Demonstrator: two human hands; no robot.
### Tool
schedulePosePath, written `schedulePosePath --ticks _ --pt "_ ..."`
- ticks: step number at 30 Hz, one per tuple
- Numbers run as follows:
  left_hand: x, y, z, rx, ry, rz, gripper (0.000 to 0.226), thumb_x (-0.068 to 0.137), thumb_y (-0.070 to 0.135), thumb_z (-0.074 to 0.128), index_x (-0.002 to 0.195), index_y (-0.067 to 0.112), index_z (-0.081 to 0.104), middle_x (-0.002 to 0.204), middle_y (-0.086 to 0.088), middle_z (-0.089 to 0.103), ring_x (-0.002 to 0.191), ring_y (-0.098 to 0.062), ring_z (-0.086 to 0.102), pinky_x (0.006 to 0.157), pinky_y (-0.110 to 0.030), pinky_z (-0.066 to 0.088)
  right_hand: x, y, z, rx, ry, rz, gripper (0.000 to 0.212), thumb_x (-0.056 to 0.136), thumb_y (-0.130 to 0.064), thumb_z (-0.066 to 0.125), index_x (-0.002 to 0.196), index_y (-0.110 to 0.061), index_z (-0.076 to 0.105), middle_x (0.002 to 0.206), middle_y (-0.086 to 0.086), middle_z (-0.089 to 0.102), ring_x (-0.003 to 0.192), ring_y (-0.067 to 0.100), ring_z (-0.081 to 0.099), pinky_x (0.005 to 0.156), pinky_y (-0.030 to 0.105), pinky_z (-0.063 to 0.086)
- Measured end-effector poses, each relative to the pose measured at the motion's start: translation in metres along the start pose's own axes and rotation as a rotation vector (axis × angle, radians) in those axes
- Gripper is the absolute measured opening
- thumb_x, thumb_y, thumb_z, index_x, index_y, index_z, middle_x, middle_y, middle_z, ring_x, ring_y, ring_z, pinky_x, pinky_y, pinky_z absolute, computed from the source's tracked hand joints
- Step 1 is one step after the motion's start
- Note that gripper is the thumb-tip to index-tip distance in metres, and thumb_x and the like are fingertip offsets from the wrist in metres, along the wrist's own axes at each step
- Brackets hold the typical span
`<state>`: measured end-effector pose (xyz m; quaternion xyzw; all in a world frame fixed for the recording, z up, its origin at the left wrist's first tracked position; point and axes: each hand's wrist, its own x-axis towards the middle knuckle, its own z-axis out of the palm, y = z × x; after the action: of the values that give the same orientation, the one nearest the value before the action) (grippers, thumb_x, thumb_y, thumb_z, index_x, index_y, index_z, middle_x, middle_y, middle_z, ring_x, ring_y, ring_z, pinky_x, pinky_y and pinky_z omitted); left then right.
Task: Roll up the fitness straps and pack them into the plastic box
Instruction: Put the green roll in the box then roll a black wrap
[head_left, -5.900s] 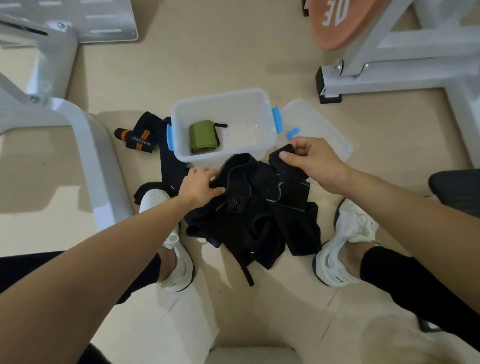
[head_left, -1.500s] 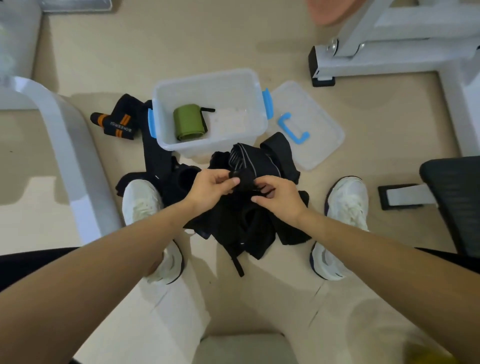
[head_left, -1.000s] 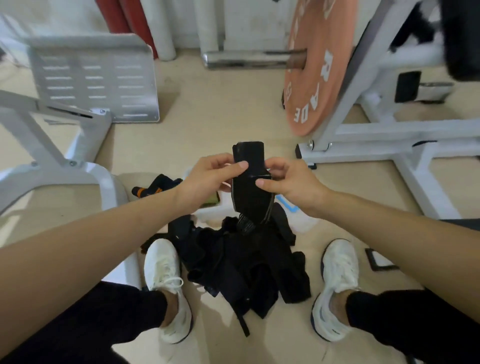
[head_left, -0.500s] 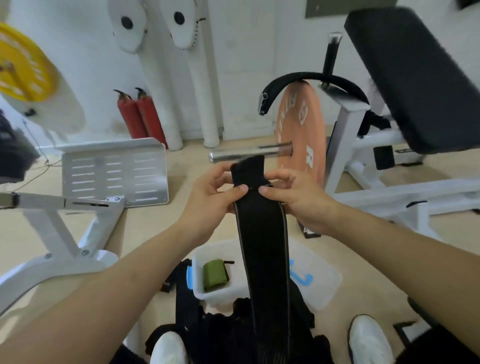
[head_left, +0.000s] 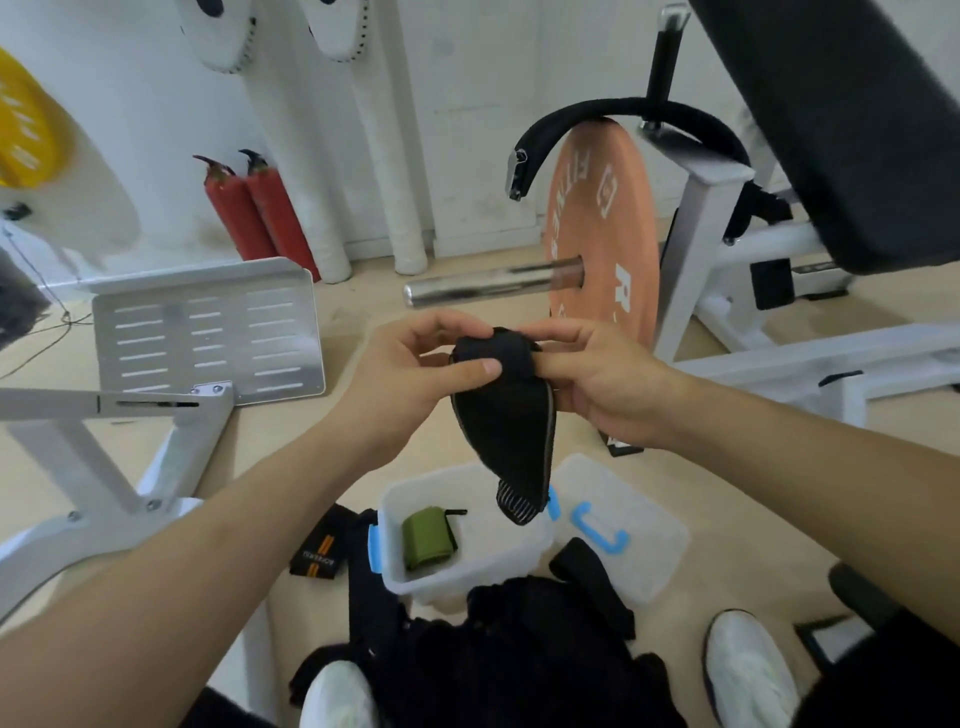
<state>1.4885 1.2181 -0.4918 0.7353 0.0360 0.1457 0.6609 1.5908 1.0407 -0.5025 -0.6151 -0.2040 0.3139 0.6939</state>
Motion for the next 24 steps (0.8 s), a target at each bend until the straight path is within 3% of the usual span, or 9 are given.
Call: schedulePosePath --ticks 4,9,13,17,21,24 --pt "-0.004 0.003 0.000 0.032 0.053 0.050 0.031 0.084 -0.003 0.077 0.094 0.025 0.066 0.101 -0.003 0.074 0.085 -0.027 0.072 0.075 -0.035 0.058 -0.005 -0.006 0.001 0.026 -0.036 0.035 0.035 0.099 -0.001 0.050 0.130 -0.009 0.063 0.127 0.023 0.066 0.114 0.039 0.066 0.096 0.046 0.057" --pt "-0.011 0.004 0.004 0.063 0.075 0.077 0.030 0.083 -0.005 0.077 0.099 0.019 0.067 0.100 -0.003 0.074 0.081 -0.027 0.071 0.078 -0.033 0.059 -0.018 -0.012 0.003 -0.131 -0.133 -0.019 0.030 0.100 -0.029 0.058 0.127 -0.019 0.067 0.121 0.014 0.071 0.107 0.032 0.072 0.088 0.043 0.060" --pt "-0.017 0.005 0.007 0.150 0.082 0.176 0.027 0.082 -0.004 0.079 0.095 0.018 0.071 0.096 -0.003 0.076 0.085 -0.024 0.073 0.079 -0.035 0.062 -0.022 -0.014 0.008 -0.121 -0.116 0.056 0.040 0.097 -0.045 0.056 0.119 -0.015 0.071 0.109 0.012 0.072 0.094 0.026 0.073 0.085 0.039 0.060" --pt "-0.020 0.004 0.007 0.226 0.060 0.246 0.032 0.082 -0.009 0.075 0.094 0.020 0.073 0.100 0.006 0.075 0.096 -0.017 0.072 0.083 -0.031 0.060 -0.024 -0.013 0.006 -0.156 -0.150 0.089 0.034 0.095 -0.037 0.063 0.119 -0.014 0.071 0.104 0.007 0.074 0.095 0.020 0.073 0.081 0.033 0.058" --pt "-0.021 0.004 0.000 0.170 0.011 0.173 0.027 0.076 0.002 0.067 0.091 0.021 0.077 0.116 0.002 0.073 0.108 -0.021 0.068 0.090 -0.035 0.058 -0.022 -0.010 0.004 -0.037 -0.099 0.073 0.034 0.091 -0.016 0.070 0.124 -0.008 0.065 0.103 0.009 0.072 0.096 0.021 0.070 0.082 0.033 0.058" --pt "-0.023 0.005 -0.001 0.140 -0.003 0.126 0.027 0.082 -0.002 0.074 0.097 0.021 0.077 0.118 0.001 0.072 0.105 -0.022 0.069 0.085 -0.032 0.058 -0.022 -0.008 0.003 -0.019 -0.099 0.056 0.034 0.091 -0.008 0.070 0.124 -0.006 0.062 0.104 0.014 0.072 0.098 0.025 0.072 0.086 0.035 0.059"
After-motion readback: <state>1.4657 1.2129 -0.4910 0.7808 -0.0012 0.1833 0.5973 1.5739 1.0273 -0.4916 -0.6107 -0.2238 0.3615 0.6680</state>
